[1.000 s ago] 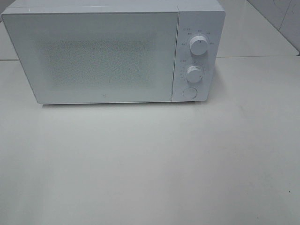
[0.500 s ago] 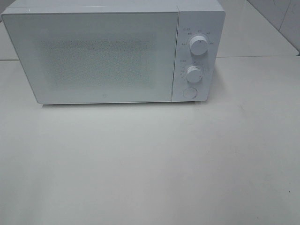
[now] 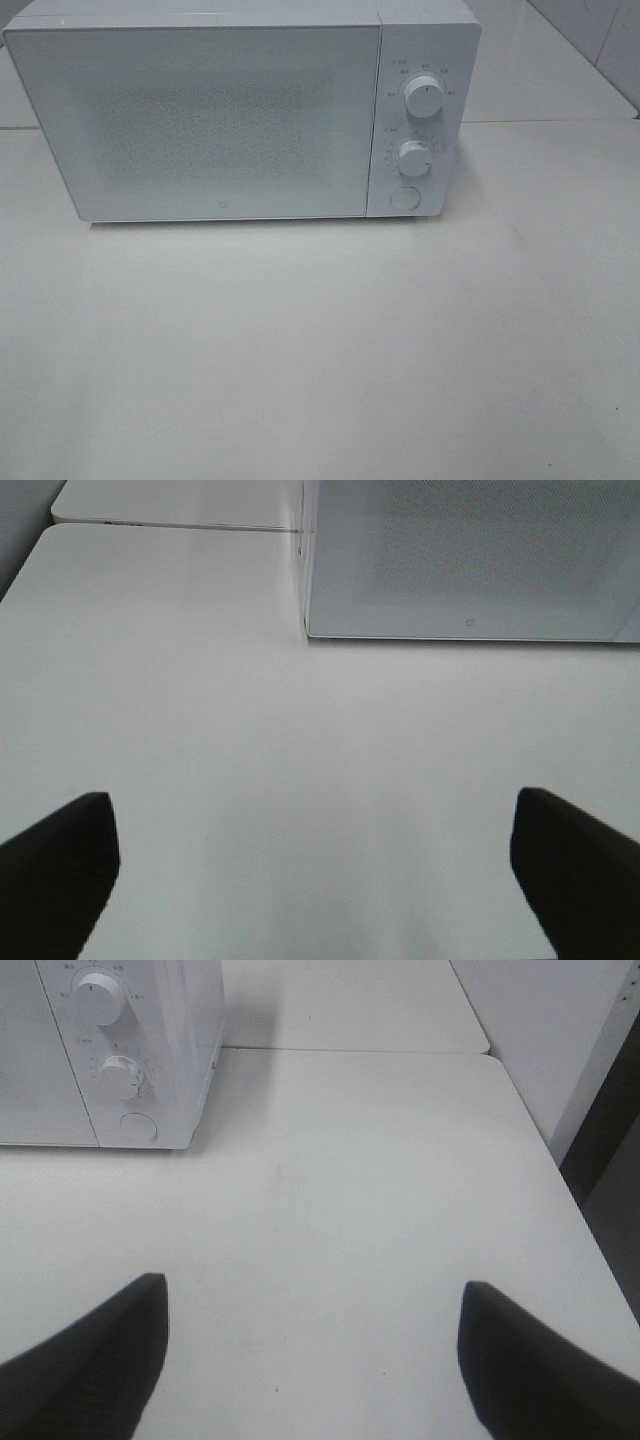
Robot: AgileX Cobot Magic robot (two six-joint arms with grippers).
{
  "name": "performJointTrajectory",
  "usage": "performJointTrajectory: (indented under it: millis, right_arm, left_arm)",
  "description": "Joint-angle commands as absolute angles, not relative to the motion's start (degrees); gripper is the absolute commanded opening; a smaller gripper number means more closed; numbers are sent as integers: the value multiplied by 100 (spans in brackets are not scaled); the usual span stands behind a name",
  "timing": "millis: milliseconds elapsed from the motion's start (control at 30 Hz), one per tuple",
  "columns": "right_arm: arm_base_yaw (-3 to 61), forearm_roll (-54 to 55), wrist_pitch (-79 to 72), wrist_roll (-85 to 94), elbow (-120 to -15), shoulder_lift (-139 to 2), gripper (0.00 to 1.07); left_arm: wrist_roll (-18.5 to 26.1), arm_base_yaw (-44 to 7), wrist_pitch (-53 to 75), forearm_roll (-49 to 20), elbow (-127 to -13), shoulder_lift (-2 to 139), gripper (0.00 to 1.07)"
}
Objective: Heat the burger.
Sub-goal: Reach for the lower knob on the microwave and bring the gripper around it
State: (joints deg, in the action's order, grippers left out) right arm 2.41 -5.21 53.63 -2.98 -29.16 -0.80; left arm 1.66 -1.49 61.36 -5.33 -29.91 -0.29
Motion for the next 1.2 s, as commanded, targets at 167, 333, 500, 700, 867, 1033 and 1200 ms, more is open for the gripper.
performJointTrajectory:
  millis: [167,333,500,700,867,1033,1200]
  right_arm:
    - [235,-550,4715,-350,-2985,-590,75]
    - [235,-556,3736,-372,-2882,-905,75]
    - [235,-584,2830,-372,-2676,-1381,75]
    - [235,-590,2229,-372,-2504,-1719,75]
    - [235,-596,1387,-372,-2320,-2131,75]
    - [235,-590,441,-372,-2257,-2939,75]
    - [235,-590,-120,-378,-2257,-3466,75]
  left_arm:
    - [132,-126,6148,-539,-2962,-178,102]
    - [132,-126,6148,-539,-2962,-178,102]
    - [132,-126,6148,-539,-2962,-178,102]
    - [132,-126,6148,-539,-2962,-178,102]
    - [132,-126,6148,-539,-2962,-178,102]
    - [132,-126,6148,-539,-2962,-178,102]
    - [132,-126,6148,-539,-2962,-178,102]
